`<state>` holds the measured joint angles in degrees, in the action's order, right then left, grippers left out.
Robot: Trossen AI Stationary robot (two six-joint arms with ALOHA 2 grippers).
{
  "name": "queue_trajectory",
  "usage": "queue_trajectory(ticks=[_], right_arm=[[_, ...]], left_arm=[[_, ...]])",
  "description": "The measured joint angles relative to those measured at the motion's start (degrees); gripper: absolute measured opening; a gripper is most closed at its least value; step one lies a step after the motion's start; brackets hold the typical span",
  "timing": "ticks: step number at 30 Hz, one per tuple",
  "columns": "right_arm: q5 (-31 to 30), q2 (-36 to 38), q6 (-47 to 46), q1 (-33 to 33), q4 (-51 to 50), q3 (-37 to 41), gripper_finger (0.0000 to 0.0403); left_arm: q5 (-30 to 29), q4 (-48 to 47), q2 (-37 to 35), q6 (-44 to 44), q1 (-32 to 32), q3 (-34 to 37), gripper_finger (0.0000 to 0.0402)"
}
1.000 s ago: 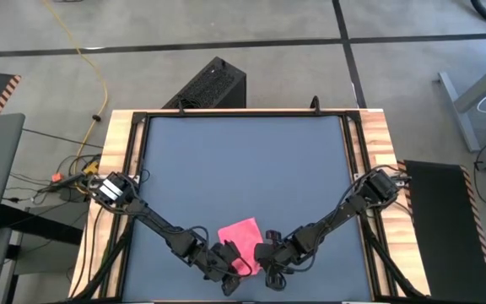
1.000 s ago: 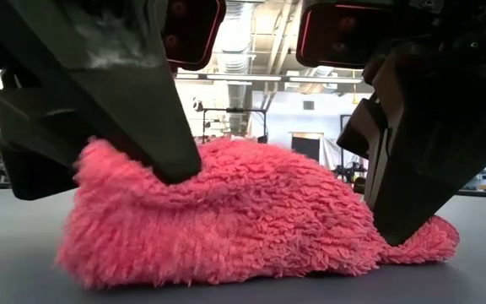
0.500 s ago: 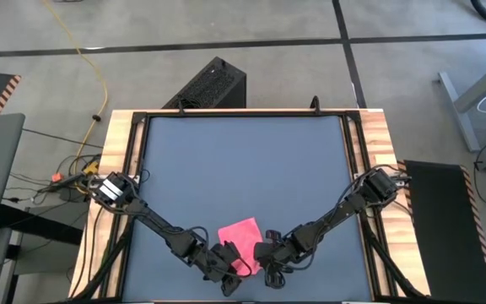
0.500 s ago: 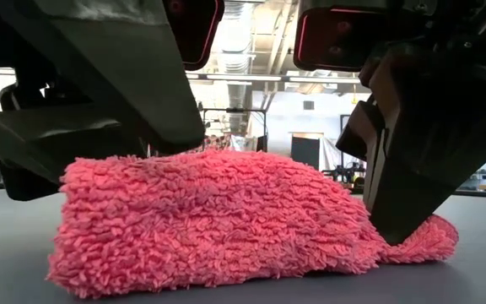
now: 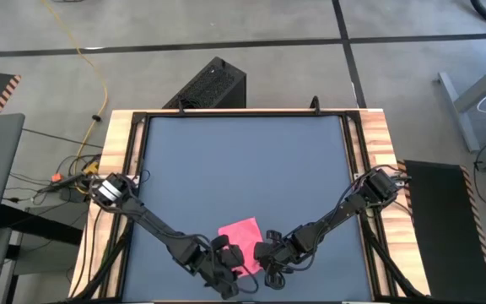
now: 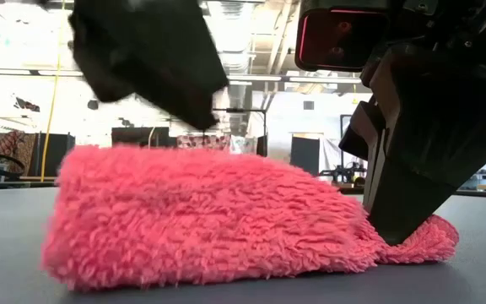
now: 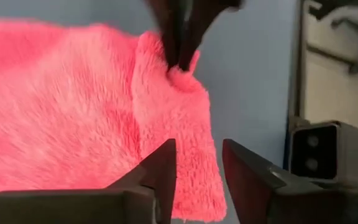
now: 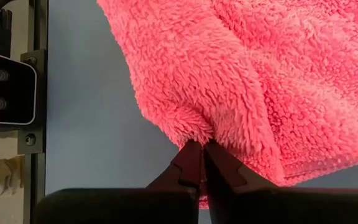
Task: Roll towel
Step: Roll the pink towel
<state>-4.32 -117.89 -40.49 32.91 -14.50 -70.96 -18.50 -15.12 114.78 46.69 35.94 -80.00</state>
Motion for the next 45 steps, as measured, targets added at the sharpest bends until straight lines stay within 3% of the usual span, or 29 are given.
queue_trajectory(ticks=[5, 17, 37, 45], right_arm=[[0.0, 0.0, 0.0, -0.1, 0.0, 0.0, 0.0031], [0.0, 0.0, 0.4, -0.1, 0.1, 0.0, 0.0032], [-0.1, 0.0, -0.1, 0.1, -0.1, 0.0, 0.0032], [-0.1, 0.0, -0.2, 0.1, -0.1, 0.0, 0.0032]], left_arm=[[-0.4, -7.2, 0.0, -7.3, 0.8, -5.4, 0.0089], [6.3, -6.7, 2.6, -13.3, -0.3, -6.0, 0.008], [8.4, -8.9, 8.5, -8.9, -0.3, -6.1, 0.008], [6.8, -9.8, 9.5, -6.9, 0.8, -6.2, 0.008]])
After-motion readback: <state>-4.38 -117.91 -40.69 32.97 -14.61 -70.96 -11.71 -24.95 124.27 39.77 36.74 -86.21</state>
